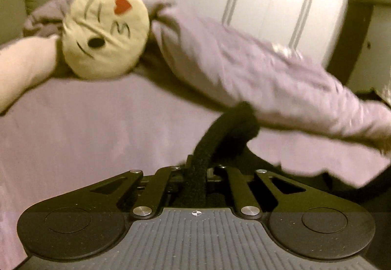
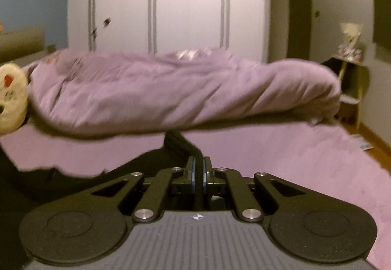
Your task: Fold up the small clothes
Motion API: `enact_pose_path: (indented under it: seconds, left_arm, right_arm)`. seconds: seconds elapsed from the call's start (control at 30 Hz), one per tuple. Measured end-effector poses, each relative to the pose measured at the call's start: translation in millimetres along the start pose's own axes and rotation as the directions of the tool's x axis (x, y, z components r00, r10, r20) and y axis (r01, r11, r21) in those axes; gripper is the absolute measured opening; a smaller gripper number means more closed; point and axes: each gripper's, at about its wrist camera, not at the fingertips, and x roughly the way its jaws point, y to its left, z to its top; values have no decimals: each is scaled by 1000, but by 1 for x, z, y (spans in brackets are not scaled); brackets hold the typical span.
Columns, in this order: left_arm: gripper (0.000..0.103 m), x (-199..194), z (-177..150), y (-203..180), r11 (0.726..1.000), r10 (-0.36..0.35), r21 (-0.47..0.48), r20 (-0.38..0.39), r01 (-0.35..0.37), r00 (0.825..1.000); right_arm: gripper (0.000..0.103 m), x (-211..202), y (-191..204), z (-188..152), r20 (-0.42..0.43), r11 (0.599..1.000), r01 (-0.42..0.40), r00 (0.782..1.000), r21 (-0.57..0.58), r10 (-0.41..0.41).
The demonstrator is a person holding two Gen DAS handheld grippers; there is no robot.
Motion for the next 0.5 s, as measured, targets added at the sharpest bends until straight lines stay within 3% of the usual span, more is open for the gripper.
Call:
enact_pose_path:
  seconds: [0.1,0.17,0.2,0.23,0.27,0.33,0.4,0.5]
  left_arm:
    - [8,7,7,-3,998,52,-24,11,-52,999]
    - [18,19,3,-6,993,119,1,-42,-119,992]
    - [29,21,0,-7,988,152,16,-58,-151,987]
    - [46,18,-5,-6,985,173,18,-51,-172,984]
    - [55,12,-10,-3,986,166,14,-41,-165,985]
    - [74,4,-19,4,991,133,10,-54,-132,990]
    - [74,-6,-30,11,994,111,2,-86,-111,990]
    - [75,-30,-53,18,996,85,-27,-133,-89,988]
  right_arm:
    - [0,6,-5,7,45,995,104,994,10,-104]
    - [2,14,-12,7,22,989,142,989,45,-143]
    - [4,17,-17,7,-20,987,138,990,77,-137]
    - [9,15,-22,3,-46,987,112,993,116,-107]
    - [14,9,-25,-2,-53,986,68,997,153,-61]
    - [51,-8,-25,-16,-54,988,18,999,156,-10]
    - [61,-29,-20,-36,-55,992,-3,998,128,10]
    - [61,-60,-14,-70,-88,993,-5,996,115,15]
